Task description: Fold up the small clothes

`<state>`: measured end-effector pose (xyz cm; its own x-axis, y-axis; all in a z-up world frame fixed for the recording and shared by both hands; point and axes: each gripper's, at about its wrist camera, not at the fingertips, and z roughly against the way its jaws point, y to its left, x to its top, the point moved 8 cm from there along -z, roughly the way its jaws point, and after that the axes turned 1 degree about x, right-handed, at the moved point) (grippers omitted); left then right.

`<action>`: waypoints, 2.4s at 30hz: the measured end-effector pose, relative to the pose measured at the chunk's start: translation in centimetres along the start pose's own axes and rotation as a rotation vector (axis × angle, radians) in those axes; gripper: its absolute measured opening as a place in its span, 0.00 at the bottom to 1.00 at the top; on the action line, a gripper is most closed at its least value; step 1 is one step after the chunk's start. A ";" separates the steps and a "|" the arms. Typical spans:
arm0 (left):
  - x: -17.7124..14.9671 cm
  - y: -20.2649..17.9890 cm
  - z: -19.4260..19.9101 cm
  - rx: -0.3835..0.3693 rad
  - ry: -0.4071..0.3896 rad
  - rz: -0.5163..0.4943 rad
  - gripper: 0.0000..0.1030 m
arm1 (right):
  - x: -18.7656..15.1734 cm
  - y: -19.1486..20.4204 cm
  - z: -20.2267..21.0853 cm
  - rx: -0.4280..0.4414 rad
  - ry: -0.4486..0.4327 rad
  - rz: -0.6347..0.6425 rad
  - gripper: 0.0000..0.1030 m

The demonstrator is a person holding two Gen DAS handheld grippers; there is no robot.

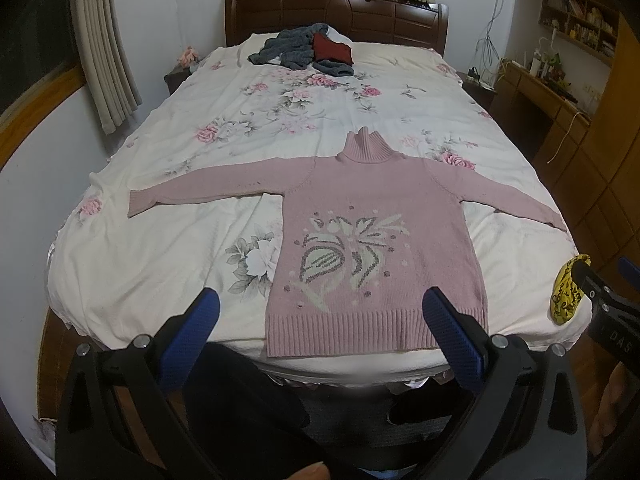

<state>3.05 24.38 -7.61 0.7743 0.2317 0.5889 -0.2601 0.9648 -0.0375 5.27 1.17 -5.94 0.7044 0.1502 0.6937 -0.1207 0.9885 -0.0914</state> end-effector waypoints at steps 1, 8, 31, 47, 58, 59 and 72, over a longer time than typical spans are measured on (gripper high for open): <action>0.1 0.0 0.0 0.000 -0.001 0.000 0.97 | 0.0 0.0 0.0 0.001 0.000 -0.001 0.97; 0.5 0.3 0.0 0.003 -0.007 0.000 0.97 | 0.3 -0.3 -0.4 0.006 -0.004 -0.001 0.97; 1.2 0.1 0.6 0.012 -0.027 0.007 0.97 | 1.3 -0.2 -0.6 0.009 0.002 0.002 0.97; 1.4 -0.6 2.1 0.055 -0.051 -0.011 0.97 | 1.4 -1.6 -0.4 0.040 -0.033 -0.022 0.97; 1.4 -2.4 1.3 -0.076 -0.108 -0.050 0.97 | 1.5 -4.1 -2.0 0.092 -0.134 -0.005 0.97; 1.5 -2.6 1.0 -0.120 -0.119 -0.051 0.98 | 1.5 -4.2 -2.3 0.140 -0.157 0.001 0.97; 2.7 -2.2 -6.8 -0.214 -0.073 0.016 0.97 | -0.2 -29.0 -24.6 0.323 0.170 -0.760 0.65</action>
<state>9.62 23.78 -11.41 0.7253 0.2447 0.6435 -0.1372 0.9673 -0.2132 25.83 -27.06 -21.02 0.7675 -0.5271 0.3648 0.2526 0.7717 0.5837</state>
